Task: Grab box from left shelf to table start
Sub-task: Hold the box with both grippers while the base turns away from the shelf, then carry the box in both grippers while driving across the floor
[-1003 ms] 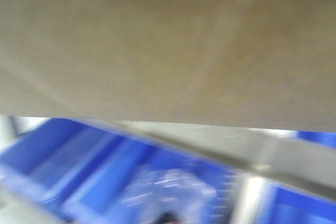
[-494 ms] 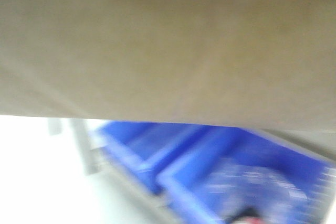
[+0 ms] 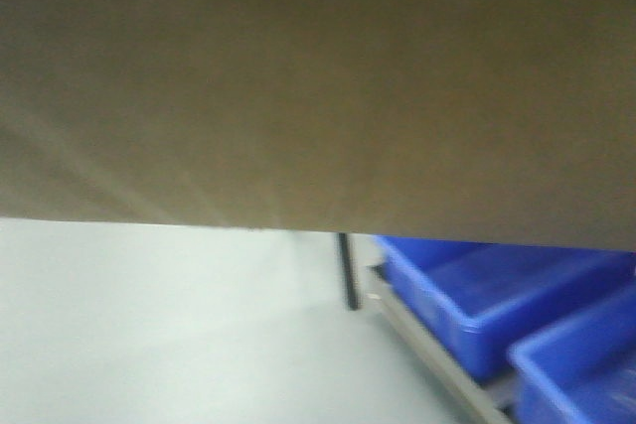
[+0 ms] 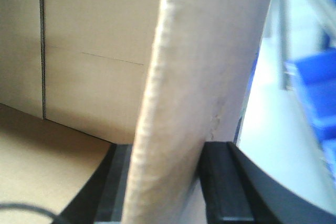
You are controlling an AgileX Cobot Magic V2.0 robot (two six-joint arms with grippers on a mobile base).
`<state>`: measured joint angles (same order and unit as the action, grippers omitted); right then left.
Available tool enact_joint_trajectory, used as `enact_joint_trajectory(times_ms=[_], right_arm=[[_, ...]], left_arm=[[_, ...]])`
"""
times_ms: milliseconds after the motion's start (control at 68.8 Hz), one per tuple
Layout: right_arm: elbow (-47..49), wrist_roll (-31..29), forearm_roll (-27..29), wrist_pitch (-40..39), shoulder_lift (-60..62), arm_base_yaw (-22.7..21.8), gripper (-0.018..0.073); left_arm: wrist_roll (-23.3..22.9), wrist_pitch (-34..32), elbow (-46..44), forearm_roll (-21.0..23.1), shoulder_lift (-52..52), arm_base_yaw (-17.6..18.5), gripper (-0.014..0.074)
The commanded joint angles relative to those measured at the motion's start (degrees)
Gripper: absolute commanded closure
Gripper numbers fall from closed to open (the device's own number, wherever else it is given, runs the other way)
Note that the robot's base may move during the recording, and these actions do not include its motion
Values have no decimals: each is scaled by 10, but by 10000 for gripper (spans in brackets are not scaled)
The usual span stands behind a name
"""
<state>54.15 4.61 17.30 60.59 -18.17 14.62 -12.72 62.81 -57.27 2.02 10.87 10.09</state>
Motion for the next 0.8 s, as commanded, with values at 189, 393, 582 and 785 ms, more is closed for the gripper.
enact_joint_trajectory(times_ms=[189, 393, 582, 785], right_arm=[[16, -12, -59, -86, -10, -4, 503], [16, -12, -59, -86, -10, -4, 503], [16, -12, -59, -86, -10, -4, 503], [16, -12, -59, -86, -10, -4, 503]], left_arm=[[61, -51, -22, 48, 2, 15, 689], [61, -51, -22, 48, 2, 15, 689], [61, -51, -22, 48, 2, 15, 689], [61, -51, -22, 48, 2, 15, 689]])
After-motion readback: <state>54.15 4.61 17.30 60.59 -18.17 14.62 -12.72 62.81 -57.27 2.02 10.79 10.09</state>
